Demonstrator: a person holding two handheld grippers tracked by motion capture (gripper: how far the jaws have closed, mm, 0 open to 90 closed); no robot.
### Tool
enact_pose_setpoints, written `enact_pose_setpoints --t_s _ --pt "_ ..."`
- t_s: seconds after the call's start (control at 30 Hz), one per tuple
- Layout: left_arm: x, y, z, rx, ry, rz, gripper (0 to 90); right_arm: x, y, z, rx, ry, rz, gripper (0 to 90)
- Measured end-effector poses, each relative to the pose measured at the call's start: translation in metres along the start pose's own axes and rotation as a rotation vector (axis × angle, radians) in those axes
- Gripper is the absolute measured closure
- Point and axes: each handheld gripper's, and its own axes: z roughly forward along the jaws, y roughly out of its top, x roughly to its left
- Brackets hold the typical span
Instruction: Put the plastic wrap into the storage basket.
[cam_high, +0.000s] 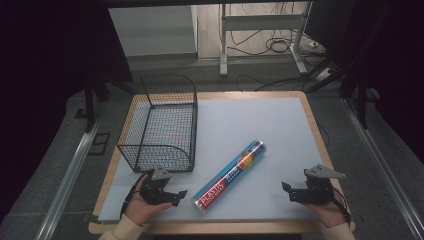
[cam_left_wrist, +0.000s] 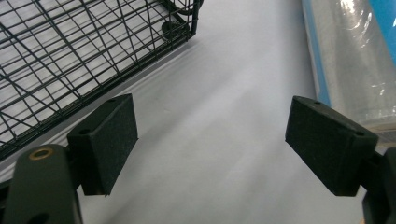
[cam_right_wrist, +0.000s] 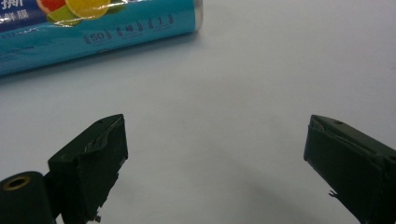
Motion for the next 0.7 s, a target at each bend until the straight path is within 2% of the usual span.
enact_pose_setpoints --t_s 0.27,0.47,0.7 --pt "-0.0002 -0.0002 -0.0020 0.000 0.005 -0.001 17.1 0.0000 -0.0003 -0.0003 0.004 -0.009 -0.006 7.2" --pt "-0.0012 0.0011 -0.0043 -0.003 0.002 0.002 17.0 0.0017 -0.0009 0.0008 0.013 -0.019 -0.029 7.8" --pt "-0.0031 0.0025 -0.0068 -0.008 -0.001 0.002 17.1 0.0005 -0.0010 0.0009 0.015 -0.017 -0.019 8.4"
